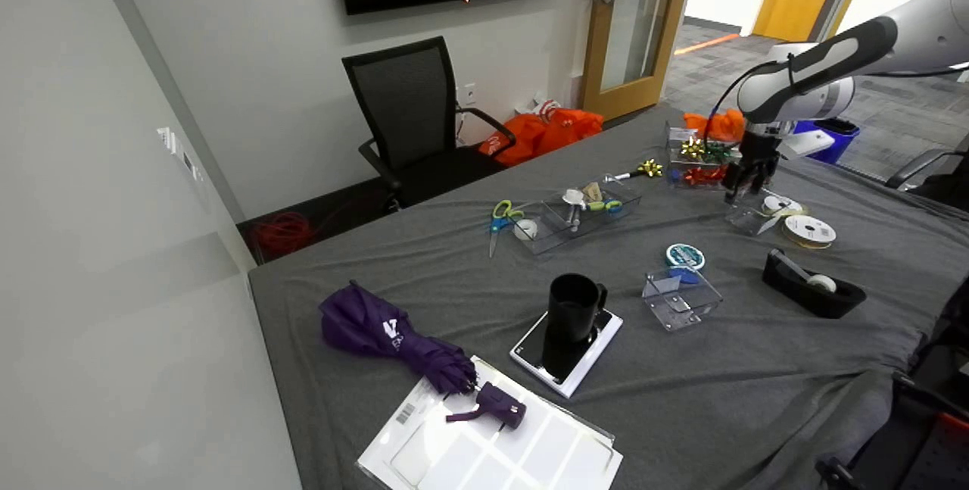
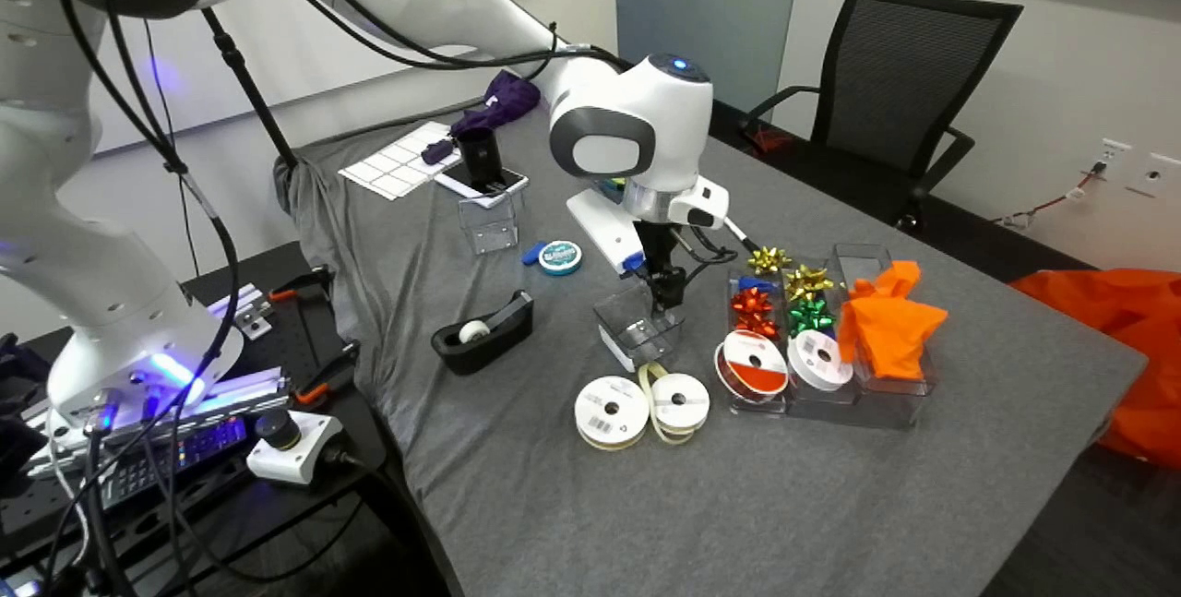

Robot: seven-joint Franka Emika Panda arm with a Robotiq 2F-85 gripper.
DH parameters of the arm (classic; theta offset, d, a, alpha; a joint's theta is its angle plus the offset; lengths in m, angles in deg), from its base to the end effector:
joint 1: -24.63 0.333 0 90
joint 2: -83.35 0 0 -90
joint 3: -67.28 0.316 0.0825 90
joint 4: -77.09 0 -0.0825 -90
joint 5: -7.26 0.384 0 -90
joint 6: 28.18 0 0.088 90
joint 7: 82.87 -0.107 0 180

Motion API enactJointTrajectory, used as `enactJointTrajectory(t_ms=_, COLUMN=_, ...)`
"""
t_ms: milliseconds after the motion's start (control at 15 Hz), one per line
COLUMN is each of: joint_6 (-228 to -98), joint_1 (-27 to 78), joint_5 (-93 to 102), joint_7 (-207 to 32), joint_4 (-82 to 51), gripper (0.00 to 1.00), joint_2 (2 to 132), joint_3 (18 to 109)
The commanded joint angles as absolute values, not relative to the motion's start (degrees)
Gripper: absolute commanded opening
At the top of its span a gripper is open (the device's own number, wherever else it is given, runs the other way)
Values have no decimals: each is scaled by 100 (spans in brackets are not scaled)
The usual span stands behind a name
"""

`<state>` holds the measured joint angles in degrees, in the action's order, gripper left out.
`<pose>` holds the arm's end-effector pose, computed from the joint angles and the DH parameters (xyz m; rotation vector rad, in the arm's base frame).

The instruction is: Stack up the transparent containers

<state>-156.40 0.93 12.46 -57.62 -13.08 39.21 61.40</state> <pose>0.6043 -0.3297 0.1795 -3.0909 0.1705 0.1425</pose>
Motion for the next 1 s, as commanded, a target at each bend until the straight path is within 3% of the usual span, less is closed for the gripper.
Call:
enactJointTrajectory(t_ms=0, joint_6=-15549, joint_1=-71, joint_5=1285, joint_7=-5633, joint_4=-1018, gripper=94, joint_2=3628, joint_3=6280)
enactJointTrajectory(t_ms=67, joint_6=-15575, joint_1=-64, joint_5=1264, joint_7=-5650, joint_4=-989, gripper=73, joint_2=3577, joint_3=6272)
enactJointTrajectory(t_ms=200, joint_6=-15631, joint_1=-57, joint_5=1241, joint_7=-5673, joint_4=-936, gripper=69, joint_2=3486, joint_3=6263)
enactJointTrajectory(t_ms=800, joint_6=-16161, joint_1=-101, joint_5=1266, joint_7=-5618, joint_4=-1024, gripper=5, joint_2=3530, joint_3=6329)
enactJointTrajectory(t_ms=933, joint_6=-16308, joint_1=-84, joint_5=1273, joint_7=-5674, joint_4=-1127, gripper=0, joint_2=3644, joint_3=6333)
